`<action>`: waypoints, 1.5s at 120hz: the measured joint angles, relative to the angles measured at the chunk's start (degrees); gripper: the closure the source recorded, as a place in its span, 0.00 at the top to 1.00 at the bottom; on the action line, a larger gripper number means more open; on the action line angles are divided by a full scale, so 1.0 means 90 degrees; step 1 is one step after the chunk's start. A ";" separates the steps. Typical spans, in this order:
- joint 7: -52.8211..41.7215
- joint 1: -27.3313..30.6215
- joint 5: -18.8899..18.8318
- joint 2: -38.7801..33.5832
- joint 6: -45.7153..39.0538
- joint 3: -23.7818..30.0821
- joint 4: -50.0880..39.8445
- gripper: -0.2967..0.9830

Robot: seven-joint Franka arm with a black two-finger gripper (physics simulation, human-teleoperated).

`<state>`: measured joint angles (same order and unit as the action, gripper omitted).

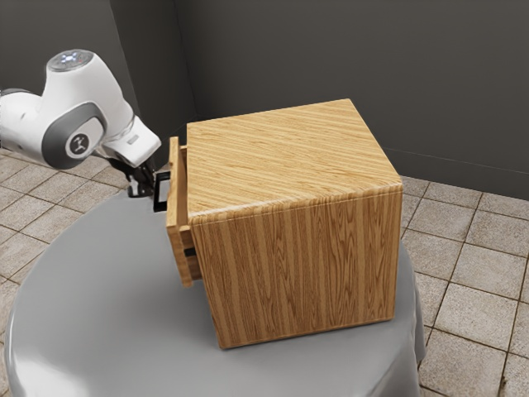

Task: Push the drawer handle with one arm to close the drawer

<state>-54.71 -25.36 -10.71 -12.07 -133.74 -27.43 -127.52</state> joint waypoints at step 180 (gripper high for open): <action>0.2414 0.0019 -0.0371 0.0299 0.4344 0.0471 0.3310 0.68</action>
<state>-32.99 -25.19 -14.05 -9.37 -94.64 -23.19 -97.73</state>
